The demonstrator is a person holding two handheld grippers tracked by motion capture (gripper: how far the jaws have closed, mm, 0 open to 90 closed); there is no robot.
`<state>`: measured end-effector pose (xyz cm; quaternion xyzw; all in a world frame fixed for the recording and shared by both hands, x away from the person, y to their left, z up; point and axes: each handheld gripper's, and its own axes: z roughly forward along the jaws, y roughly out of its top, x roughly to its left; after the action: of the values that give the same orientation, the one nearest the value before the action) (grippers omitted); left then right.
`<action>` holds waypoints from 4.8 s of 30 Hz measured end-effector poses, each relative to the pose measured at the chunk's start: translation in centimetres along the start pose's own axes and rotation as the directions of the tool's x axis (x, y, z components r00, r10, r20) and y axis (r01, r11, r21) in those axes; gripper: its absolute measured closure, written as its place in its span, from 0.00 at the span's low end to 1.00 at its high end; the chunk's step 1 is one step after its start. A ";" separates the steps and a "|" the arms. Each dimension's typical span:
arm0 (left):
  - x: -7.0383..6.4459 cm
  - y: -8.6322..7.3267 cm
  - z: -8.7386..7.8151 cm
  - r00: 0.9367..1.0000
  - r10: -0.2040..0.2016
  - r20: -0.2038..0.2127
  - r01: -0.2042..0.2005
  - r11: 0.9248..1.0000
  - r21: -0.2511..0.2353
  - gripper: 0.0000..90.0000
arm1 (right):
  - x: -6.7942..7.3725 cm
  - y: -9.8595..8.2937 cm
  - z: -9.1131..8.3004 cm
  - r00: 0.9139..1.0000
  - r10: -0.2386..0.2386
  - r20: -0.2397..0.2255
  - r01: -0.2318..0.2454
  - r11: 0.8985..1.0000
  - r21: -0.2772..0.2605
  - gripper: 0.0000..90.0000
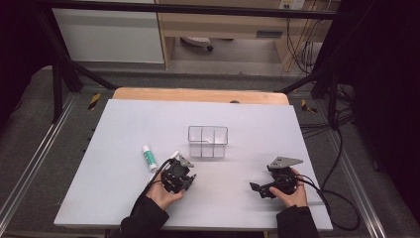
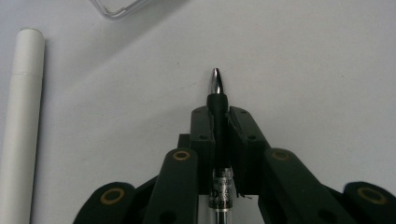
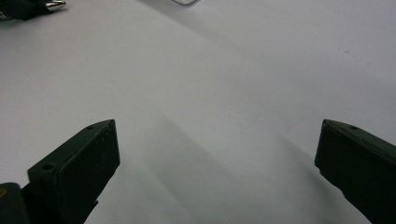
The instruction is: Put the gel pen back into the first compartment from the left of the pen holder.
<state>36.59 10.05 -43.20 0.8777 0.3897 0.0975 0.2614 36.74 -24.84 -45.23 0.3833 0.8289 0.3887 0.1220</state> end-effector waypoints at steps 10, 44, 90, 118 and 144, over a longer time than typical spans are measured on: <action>0.6 -0.4 -1.1 1.000 0.005 0.025 -0.004 0.999 -0.038 0.89 | 0.0 0.0 0.0 1.000 -0.001 -0.001 0.001 1.000 0.001 0.01; 1.9 2.1 -6.4 1.000 -0.001 0.018 0.006 0.957 -0.289 0.89 | 0.0 0.0 0.0 1.000 -0.003 -0.002 0.003 1.000 0.002 0.01; 3.0 10.3 -8.2 0.999 -0.035 0.006 0.032 0.837 -0.546 0.89 | 0.0 0.0 0.0 1.000 -0.006 -0.003 0.006 1.000 0.006 0.01; 5.0 14.3 -5.4 0.997 -0.072 0.024 0.072 0.782 -0.620 0.89 | 0.1 0.0 0.0 1.000 -0.005 -0.010 0.005 1.000 0.004 0.01; 6.6 13.5 -1.7 0.999 -0.045 0.018 0.047 0.799 -0.599 0.89 | 0.1 -0.1 0.0 1.000 -0.011 -0.012 0.011 1.000 0.006 0.01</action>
<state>48.92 7.98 -34.75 0.7405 0.3597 0.2081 0.5282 36.67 -24.83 -45.25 0.3767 0.8329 0.3878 0.1180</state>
